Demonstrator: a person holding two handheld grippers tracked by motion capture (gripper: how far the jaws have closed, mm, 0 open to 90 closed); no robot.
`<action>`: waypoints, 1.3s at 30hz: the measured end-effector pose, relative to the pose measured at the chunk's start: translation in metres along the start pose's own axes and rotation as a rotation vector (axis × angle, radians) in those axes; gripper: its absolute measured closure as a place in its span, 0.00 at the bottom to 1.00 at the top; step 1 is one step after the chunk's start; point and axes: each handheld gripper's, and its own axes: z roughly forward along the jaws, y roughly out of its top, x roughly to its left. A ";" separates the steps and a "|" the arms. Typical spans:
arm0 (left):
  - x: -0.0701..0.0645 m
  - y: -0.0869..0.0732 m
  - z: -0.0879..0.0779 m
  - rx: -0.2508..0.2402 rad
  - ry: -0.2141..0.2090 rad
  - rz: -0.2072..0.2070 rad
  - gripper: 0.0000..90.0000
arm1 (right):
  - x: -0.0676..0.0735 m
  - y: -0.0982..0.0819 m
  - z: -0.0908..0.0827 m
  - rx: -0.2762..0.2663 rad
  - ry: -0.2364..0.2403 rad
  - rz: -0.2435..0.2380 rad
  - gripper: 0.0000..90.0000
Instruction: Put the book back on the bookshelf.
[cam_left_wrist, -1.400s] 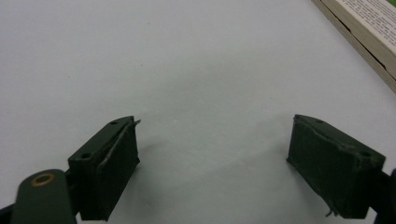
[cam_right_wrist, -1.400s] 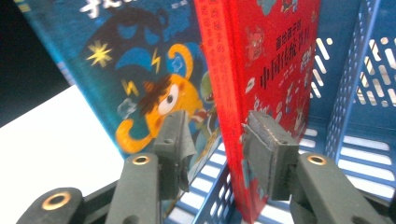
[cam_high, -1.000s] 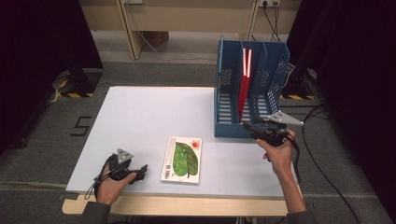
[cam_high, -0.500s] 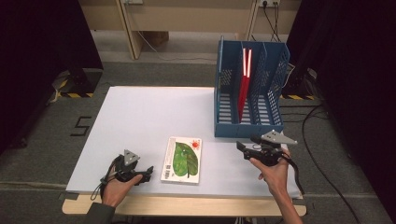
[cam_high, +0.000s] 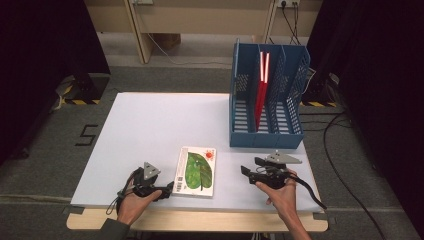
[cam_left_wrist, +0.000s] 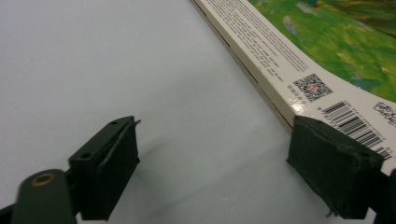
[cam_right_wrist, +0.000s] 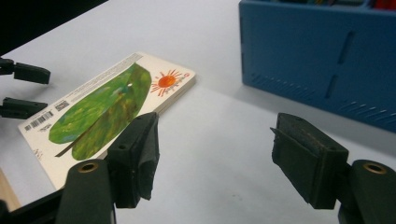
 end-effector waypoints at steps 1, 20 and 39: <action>-0.001 0.000 -0.001 0.001 -0.002 -0.001 0.22 | 0.002 -0.001 0.002 0.005 0.008 0.003 0.36; -0.046 0.005 0.001 -0.006 -0.046 0.081 0.33 | 0.007 -0.007 0.025 0.053 0.051 0.054 0.37; -0.042 0.008 0.007 0.003 -0.052 0.062 0.18 | 0.021 -0.013 0.051 0.097 0.137 0.086 0.43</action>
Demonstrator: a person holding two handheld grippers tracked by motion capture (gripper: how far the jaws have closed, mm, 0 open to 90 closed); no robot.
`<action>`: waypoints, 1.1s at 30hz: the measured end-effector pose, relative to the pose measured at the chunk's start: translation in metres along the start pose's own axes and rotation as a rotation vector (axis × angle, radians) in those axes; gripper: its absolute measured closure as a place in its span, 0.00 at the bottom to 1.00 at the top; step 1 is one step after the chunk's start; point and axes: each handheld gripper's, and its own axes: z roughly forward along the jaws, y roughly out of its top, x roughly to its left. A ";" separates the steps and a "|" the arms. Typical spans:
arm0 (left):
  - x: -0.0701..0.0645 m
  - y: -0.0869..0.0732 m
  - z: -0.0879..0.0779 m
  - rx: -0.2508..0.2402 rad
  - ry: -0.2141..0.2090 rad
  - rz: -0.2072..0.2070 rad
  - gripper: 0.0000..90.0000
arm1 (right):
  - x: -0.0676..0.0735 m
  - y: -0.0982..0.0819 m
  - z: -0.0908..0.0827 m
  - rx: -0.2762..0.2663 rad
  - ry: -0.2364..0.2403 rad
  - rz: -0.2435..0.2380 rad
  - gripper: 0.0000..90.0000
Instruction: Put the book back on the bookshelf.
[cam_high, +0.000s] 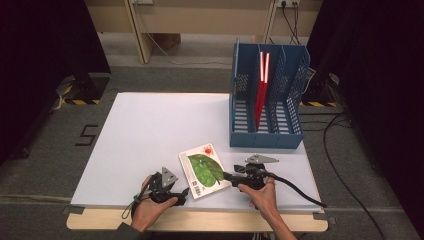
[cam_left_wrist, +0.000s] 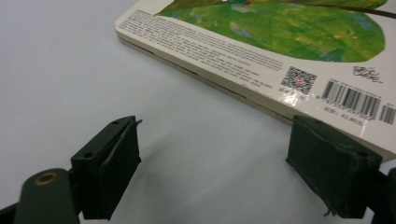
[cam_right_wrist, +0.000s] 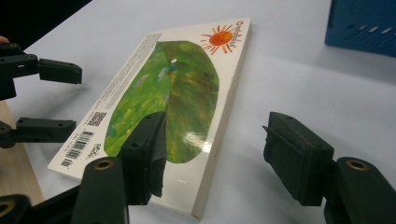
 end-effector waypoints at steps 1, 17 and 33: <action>0.001 0.000 0.000 0.001 -0.002 -0.003 0.17 | 0.000 0.000 0.001 0.002 0.003 -0.002 0.44; 0.004 0.000 0.001 -0.005 0.017 -0.008 0.17 | 0.001 0.011 0.021 0.057 0.013 -0.020 0.44; -0.004 0.003 0.004 -0.006 0.018 0.010 0.17 | 0.006 0.009 0.036 0.052 0.046 0.048 0.46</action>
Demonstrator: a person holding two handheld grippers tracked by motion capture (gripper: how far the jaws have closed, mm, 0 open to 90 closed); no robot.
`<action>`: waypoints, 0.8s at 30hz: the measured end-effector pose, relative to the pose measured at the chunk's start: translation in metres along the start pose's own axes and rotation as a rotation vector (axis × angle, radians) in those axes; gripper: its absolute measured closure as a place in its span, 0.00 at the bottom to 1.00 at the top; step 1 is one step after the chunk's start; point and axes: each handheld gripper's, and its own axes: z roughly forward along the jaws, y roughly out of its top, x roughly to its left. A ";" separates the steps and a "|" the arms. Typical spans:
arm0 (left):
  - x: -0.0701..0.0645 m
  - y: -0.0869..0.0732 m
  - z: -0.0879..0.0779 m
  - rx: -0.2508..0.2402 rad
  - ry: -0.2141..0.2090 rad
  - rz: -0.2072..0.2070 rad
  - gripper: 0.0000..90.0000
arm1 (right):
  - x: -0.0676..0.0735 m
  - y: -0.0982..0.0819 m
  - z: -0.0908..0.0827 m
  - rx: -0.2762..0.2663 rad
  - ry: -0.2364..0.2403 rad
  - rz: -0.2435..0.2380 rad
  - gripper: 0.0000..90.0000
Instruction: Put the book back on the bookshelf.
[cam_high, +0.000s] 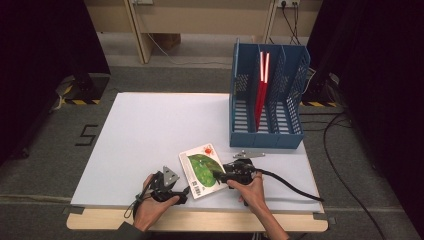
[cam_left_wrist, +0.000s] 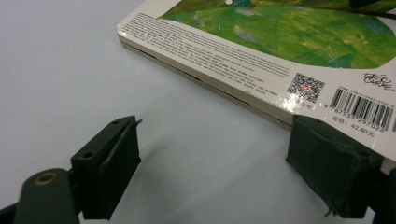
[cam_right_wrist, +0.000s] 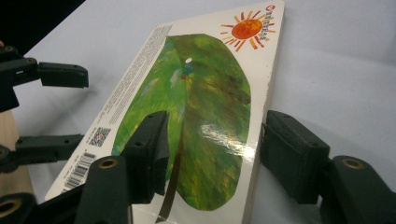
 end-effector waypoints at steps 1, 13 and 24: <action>0.000 0.000 0.000 -0.001 -0.003 -0.004 0.17 | 0.000 0.000 0.000 -0.001 -0.002 0.006 0.46; -0.001 0.000 0.000 0.005 0.011 -0.010 0.17 | 0.003 0.002 -0.005 -0.032 -0.015 0.067 0.50; -0.002 -0.001 0.001 -0.007 0.025 -0.023 0.15 | 0.032 0.031 -0.025 -0.166 0.053 -0.013 0.60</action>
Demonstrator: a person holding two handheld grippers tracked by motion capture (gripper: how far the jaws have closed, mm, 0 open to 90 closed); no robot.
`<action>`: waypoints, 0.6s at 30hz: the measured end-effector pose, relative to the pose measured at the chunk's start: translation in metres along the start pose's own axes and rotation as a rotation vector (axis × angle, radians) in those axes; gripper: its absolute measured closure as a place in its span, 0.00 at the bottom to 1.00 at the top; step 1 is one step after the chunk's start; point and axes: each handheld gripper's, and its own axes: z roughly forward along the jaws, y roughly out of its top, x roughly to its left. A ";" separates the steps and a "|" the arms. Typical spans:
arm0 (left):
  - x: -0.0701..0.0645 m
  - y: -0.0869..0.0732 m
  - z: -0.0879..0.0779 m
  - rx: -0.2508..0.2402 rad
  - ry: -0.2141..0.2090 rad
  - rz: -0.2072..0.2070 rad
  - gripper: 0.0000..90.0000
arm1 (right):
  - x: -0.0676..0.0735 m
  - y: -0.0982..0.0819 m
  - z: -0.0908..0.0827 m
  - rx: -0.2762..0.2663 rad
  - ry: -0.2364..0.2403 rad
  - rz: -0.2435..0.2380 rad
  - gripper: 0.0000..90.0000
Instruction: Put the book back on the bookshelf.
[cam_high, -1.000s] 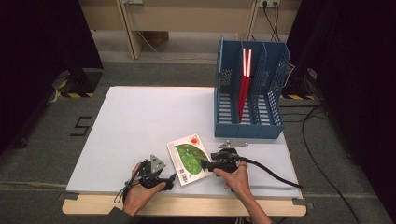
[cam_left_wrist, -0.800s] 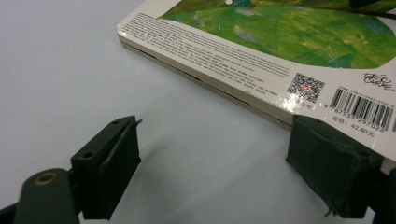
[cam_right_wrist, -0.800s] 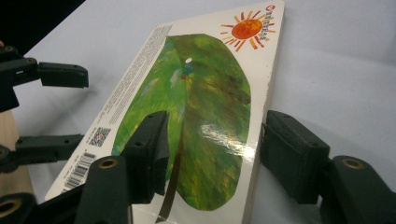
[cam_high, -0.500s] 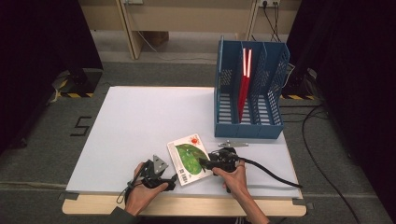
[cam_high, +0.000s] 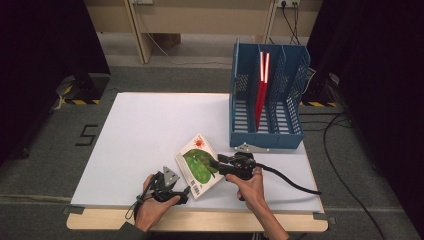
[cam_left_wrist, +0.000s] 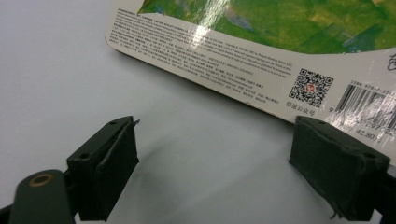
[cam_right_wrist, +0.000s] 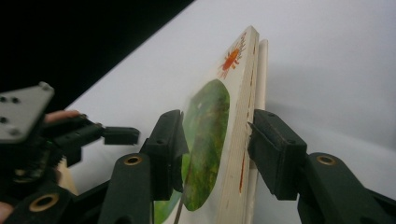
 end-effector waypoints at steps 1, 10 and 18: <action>0.000 0.000 0.000 -0.001 0.002 0.000 0.15 | 0.003 0.002 0.000 0.011 -0.013 -0.022 0.61; 0.000 -0.001 0.003 -0.018 0.007 -0.041 0.11 | 0.023 0.013 0.000 -0.011 0.013 -0.092 0.67; 0.000 -0.001 0.006 -0.015 0.025 -0.051 0.04 | 0.037 0.017 0.003 -0.022 0.000 -0.176 0.67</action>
